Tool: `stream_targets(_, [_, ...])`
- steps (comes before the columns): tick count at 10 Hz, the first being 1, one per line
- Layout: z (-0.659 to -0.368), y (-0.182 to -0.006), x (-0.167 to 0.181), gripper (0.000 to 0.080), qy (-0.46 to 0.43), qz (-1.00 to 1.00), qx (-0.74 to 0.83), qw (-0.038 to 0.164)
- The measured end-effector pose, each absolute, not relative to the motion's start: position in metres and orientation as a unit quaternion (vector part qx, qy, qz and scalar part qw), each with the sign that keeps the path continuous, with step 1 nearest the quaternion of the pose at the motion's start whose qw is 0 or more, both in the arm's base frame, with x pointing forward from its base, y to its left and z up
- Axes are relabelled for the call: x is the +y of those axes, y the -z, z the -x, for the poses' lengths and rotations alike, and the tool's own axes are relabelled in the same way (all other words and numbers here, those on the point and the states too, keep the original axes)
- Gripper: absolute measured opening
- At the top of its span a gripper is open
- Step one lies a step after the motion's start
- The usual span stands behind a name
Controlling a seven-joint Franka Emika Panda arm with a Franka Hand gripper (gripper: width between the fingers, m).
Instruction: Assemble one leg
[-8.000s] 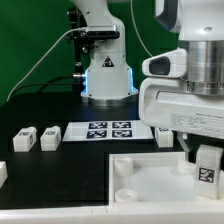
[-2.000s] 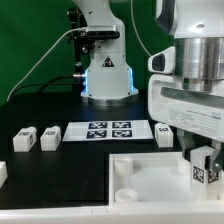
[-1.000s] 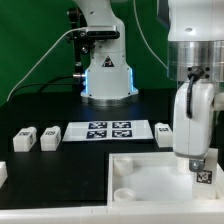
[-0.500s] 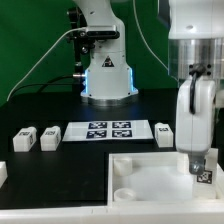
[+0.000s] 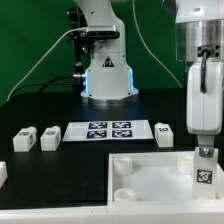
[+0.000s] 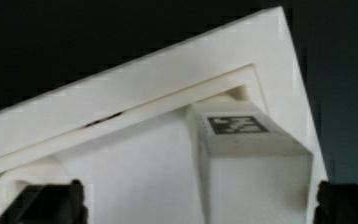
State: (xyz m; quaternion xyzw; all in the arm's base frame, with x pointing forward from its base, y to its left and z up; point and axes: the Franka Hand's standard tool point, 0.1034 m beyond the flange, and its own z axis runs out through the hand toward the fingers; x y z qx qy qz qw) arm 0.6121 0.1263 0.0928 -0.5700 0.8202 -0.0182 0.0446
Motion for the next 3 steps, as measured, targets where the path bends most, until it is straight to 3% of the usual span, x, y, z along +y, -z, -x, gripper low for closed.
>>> stream_targets(3, [-0.6118,-0.0922,0.1262,0.0649,0.018,0.570,0.820,0.044])
